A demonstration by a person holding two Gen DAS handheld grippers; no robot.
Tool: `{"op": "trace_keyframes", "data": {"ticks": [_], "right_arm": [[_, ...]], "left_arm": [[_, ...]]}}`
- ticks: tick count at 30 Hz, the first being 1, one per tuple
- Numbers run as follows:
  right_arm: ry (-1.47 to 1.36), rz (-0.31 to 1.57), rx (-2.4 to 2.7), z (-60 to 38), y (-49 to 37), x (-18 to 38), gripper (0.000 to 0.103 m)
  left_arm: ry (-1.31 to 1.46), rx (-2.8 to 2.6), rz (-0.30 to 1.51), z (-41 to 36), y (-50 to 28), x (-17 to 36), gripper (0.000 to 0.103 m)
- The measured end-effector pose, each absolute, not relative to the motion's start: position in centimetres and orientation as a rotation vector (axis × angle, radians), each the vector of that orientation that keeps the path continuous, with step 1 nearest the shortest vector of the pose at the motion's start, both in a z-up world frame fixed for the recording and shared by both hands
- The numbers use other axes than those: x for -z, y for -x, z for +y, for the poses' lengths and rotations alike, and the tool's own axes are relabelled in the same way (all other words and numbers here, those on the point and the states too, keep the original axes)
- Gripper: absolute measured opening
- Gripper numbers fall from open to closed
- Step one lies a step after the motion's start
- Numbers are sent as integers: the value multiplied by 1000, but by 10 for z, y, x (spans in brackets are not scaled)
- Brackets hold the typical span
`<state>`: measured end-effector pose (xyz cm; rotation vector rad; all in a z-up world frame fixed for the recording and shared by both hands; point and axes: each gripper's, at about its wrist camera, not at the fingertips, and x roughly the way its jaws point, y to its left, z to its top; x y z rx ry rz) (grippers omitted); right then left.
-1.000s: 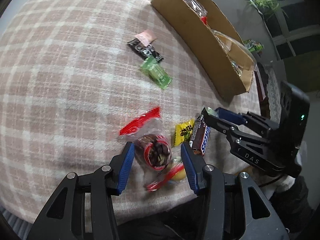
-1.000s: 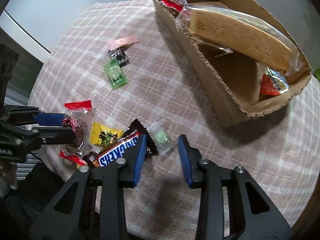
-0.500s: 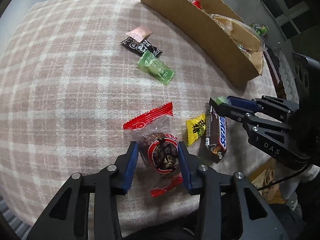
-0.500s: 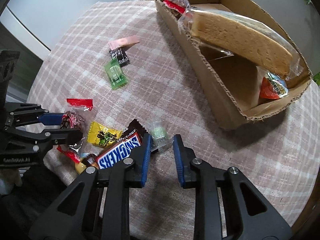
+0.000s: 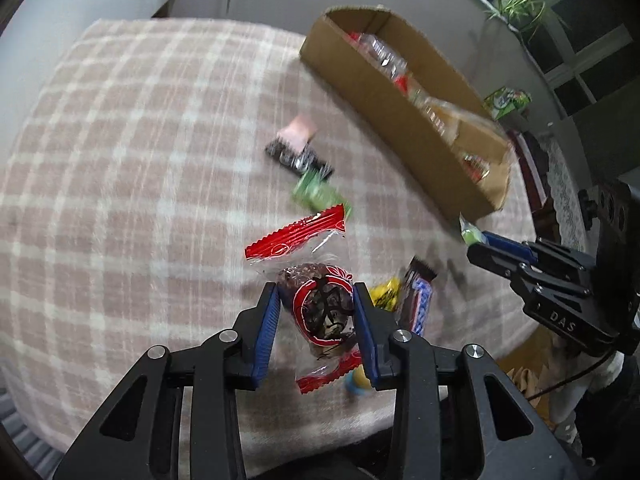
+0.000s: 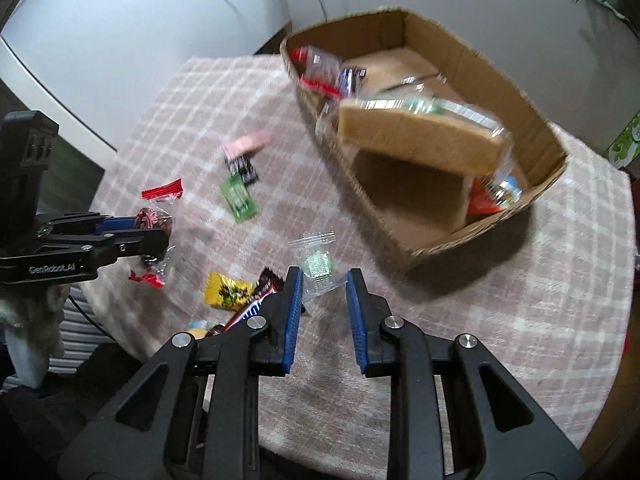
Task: Organize snacks
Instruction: 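Grasp the red-wrapped candy packet with the left gripper while the right grasps the clear-wrapped green candy, then carry both snacks over the box while the right gripper releases the clear-wrapped candy inside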
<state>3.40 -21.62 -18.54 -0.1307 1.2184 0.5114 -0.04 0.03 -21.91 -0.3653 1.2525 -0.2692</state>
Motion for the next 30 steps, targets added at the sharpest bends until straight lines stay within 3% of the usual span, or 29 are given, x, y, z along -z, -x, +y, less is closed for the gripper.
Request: {"op": "trace_keyframes", "data": {"ticks": [15,30], "right_arm": [[89,1085,-418,-247,-73,126,23],[98,1075,-293,-276,-135,138,23]], "left_arm": [[312,323,1122,-17,-54,173,35],[284,347,1080,-41,-127,156,35]]}}
